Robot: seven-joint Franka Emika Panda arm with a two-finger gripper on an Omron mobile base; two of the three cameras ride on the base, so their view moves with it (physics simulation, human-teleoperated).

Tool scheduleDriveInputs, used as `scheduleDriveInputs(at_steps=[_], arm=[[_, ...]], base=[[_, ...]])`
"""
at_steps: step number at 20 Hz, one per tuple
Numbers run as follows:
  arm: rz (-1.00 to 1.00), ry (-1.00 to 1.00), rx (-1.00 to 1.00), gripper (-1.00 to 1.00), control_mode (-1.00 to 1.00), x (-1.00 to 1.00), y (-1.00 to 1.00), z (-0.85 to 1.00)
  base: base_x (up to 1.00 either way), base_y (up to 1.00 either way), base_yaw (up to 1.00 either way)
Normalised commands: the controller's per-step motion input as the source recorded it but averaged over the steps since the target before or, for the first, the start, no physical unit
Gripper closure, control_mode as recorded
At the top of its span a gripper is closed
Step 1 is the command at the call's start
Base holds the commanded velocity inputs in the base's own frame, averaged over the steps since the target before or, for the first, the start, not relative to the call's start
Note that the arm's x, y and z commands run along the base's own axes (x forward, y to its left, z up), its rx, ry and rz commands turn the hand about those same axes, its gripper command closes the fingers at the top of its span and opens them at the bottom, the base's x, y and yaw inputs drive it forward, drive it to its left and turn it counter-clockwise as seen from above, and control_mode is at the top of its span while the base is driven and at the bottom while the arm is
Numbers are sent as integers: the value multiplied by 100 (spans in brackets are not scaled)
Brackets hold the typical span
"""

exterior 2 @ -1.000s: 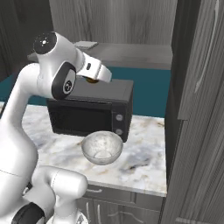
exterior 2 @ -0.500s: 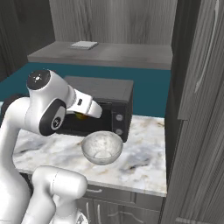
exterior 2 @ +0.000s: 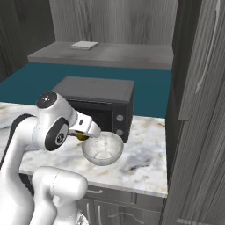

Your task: Pick the lemon from the cabinet and place it in the bowl. Then pick the bowl and place it in the sink. Then turn on the sink facuet.

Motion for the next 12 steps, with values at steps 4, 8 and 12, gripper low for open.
scheduleDriveInputs(at_steps=[4,8,12], arm=[[0,12,0,100,-100,18,-4,-61],[0,13,0,100,-100,31,-9,-52],[0,14,0,100,-100,35,-10,-46]], base=[[0,0,0],[0,0,0],[0,0,0]])
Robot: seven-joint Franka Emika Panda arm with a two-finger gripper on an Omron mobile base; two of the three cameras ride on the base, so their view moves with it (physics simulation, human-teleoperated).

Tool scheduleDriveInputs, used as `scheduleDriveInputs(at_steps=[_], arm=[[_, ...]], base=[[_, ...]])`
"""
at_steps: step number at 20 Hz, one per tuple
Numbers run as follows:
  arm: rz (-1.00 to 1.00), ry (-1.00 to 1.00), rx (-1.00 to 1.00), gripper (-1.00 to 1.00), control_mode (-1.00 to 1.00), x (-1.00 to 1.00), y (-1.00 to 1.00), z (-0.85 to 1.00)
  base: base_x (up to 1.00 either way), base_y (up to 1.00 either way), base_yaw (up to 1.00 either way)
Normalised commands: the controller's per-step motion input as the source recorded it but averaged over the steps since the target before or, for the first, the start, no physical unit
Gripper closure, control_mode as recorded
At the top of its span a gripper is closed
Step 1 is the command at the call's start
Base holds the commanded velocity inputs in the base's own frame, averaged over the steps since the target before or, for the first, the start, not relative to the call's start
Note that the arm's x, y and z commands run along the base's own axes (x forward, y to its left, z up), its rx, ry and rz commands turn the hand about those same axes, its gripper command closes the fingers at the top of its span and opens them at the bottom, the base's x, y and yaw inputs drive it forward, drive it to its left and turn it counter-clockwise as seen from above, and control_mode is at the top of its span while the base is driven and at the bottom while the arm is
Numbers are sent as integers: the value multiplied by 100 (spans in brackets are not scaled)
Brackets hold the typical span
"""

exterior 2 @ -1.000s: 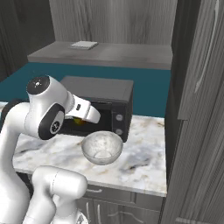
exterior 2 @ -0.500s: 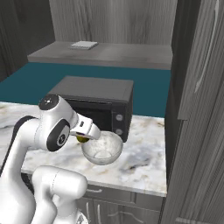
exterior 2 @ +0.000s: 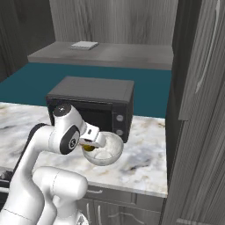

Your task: Pick the lemon from the cabinet and place it in the bowl. Then pick the bowl and place it in the sink. Then turn on the sink facuet.

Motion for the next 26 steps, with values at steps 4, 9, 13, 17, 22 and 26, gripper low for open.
scheduleDriveInputs(at_steps=[4,9,13,17,22,26], arm=[[0,12,0,100,-100,26,-23,-46],[1,6,0,100,-100,27,-28,-37],[4,0,0,100,-100,12,-11,-11],[5,0,0,-100,-100,0,0,-4],[5,0,0,-100,-100,0,0,-7],[6,-5,1,-100,-100,0,3,0]], base=[[0,0,0],[0,0,0],[0,0,0],[0,0,0],[0,0,0],[0,0,0]])
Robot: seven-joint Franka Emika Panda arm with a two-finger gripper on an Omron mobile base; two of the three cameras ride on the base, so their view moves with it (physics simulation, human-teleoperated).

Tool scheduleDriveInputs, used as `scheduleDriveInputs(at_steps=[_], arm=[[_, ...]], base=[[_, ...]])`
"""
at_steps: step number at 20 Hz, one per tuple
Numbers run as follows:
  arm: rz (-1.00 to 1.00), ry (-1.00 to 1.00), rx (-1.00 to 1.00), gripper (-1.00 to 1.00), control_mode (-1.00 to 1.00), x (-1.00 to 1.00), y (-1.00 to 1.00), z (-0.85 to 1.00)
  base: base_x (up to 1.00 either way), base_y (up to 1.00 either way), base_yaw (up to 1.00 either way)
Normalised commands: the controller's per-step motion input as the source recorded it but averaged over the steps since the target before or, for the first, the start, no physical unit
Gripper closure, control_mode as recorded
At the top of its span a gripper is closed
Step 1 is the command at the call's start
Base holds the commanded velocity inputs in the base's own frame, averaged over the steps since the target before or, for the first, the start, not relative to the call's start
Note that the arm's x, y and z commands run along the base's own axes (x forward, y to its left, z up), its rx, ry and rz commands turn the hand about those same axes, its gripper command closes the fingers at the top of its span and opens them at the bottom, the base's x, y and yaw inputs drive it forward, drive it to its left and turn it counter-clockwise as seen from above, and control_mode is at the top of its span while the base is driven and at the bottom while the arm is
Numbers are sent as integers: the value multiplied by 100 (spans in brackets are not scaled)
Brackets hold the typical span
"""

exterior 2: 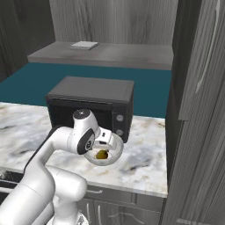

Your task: Pick the lemon from the cabinet and place it in the bowl. Then pick the bowl and place it in the sink. Then turn on the sink facuet.

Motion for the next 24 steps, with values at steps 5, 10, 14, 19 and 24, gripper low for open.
scheduleDriveInputs(at_steps=[5,10,14,19,24], arm=[[6,-12,0,-100,-100,-4,7,16],[13,-11,-2,-100,-100,-49,52,57],[16,-1,-15,-100,-100,-41,84,15],[17,2,-17,-100,-100,-10,39,-23],[13,9,-15,-100,-100,3,1,-50]], base=[[0,0,0],[0,0,0],[0,0,0],[0,0,0],[0,0,0]])
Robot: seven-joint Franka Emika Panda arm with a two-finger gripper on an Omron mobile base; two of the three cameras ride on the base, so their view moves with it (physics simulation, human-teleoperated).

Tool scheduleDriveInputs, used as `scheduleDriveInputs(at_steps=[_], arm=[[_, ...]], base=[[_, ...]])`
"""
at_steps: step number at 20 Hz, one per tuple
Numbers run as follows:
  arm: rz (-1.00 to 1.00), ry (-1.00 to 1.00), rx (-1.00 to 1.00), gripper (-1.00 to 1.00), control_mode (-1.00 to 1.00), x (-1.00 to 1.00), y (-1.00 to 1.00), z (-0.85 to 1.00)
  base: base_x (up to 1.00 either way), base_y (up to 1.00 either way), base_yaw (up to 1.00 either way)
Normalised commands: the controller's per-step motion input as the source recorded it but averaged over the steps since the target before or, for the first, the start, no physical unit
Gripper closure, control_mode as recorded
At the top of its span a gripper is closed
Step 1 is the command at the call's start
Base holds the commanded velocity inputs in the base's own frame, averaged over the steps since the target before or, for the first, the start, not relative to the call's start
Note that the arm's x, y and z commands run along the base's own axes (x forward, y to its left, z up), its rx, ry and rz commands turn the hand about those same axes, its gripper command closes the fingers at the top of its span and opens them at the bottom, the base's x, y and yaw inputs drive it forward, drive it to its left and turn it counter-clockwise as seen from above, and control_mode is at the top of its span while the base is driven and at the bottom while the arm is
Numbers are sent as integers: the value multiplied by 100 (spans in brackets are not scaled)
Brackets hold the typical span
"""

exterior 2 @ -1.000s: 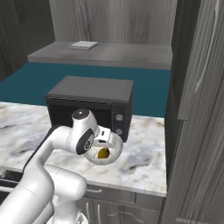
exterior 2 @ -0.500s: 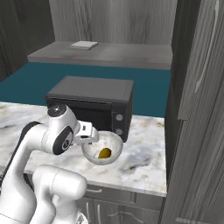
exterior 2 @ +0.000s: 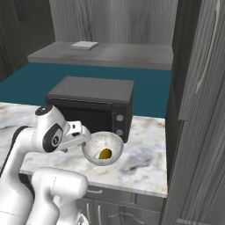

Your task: Pick the lemon from the cabinet and place it in the bowl. Then pick the bowl and place it in the sink. Then turn on the sink facuet.

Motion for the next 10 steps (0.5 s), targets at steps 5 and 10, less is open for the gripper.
scheduleDriveInputs(at_steps=[5,10], arm=[[8,9,-10,-100,-100,1,-12,-51],[2,1,-6,-100,-100,19,-10,-34]], base=[[0,0,0],[0,0,0]])
